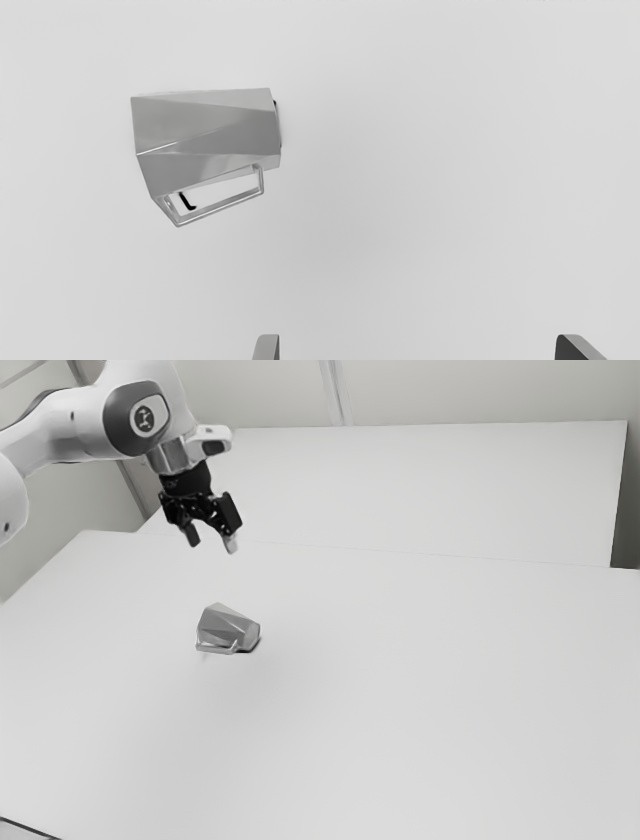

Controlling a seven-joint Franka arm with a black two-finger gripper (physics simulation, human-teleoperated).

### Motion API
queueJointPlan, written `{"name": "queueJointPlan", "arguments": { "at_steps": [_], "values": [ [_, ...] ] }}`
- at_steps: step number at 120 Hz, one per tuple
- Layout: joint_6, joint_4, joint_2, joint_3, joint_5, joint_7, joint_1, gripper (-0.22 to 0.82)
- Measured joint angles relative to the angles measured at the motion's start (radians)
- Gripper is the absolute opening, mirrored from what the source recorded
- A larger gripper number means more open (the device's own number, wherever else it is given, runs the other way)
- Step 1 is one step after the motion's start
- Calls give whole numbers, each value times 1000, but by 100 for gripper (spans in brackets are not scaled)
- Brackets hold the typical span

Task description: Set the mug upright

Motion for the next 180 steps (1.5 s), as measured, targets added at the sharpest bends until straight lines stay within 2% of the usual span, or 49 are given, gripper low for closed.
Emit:
{"name": "queueJointPlan", "arguments": {
  "at_steps": [12,20,40,49,58,69,93,105,129,180],
  "values": [
    [48,-27,-12,5,-8,22,11,60],
    [63,-26,14,2,-43,34,28,60],
    [34,5,120,-77,-236,79,255,60],
    [15,19,158,-163,-291,101,367,60],
    [2,40,197,-219,-322,122,442,59],
    [-8,47,252,-371,-340,151,602,58],
    [-5,65,349,-501,-343,224,760,58],
    [6,111,413,-511,-341,256,781,59],
    [76,122,463,-508,-348,305,789,60],
    [177,81,509,-468,-372,365,789,60]
  ]
}}
